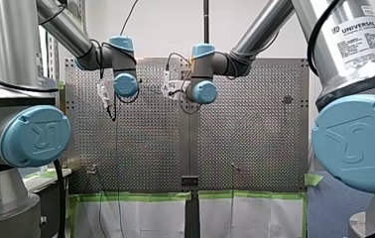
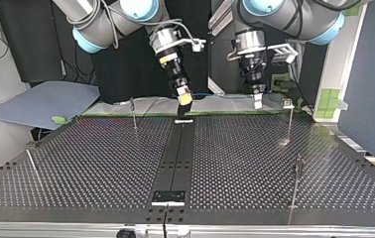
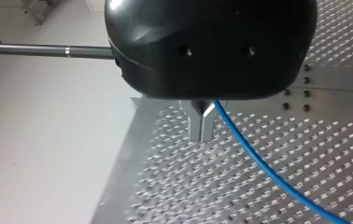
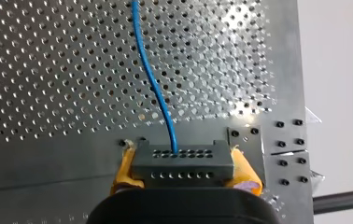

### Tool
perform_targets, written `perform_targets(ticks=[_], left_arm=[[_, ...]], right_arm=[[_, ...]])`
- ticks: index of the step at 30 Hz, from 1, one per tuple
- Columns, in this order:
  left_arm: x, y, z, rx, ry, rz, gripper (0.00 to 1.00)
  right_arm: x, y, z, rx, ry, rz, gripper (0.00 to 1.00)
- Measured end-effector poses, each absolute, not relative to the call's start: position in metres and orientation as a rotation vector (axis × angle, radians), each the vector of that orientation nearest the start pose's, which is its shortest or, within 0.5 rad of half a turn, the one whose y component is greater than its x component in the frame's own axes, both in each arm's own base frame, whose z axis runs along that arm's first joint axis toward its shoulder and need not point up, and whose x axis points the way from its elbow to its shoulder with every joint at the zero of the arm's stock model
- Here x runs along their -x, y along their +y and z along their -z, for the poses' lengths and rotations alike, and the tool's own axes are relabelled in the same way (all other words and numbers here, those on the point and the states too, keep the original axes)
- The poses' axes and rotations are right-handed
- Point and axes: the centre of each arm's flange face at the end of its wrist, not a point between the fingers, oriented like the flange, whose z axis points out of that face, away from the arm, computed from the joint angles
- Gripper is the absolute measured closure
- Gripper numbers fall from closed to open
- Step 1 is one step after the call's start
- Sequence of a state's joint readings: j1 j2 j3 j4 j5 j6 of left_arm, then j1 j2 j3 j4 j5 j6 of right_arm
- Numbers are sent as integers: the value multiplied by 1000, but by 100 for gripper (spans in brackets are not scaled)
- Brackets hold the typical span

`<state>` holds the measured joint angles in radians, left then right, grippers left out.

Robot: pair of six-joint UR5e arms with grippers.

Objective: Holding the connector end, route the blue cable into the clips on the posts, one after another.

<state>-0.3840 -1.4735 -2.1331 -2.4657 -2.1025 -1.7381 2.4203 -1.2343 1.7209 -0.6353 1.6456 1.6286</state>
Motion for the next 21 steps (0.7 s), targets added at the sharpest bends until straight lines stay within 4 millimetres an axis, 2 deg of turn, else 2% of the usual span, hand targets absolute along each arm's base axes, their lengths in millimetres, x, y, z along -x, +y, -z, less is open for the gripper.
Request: perform_targets(ticks=[5, 15, 21], left_arm=[[-351, -222, -349, 314, 1349, 77, 100], [-356, -206, -354, 319, 1403, 12, 100], [-364, -201, -366, 315, 1418, -3, 100]], right_arm=[[-544, -305, -308, -1591, -732, -1939, 100], [-564, -307, -345, -1563, -723, -2050, 100], [-579, -306, -366, -1534, -717, -2118, 100]])
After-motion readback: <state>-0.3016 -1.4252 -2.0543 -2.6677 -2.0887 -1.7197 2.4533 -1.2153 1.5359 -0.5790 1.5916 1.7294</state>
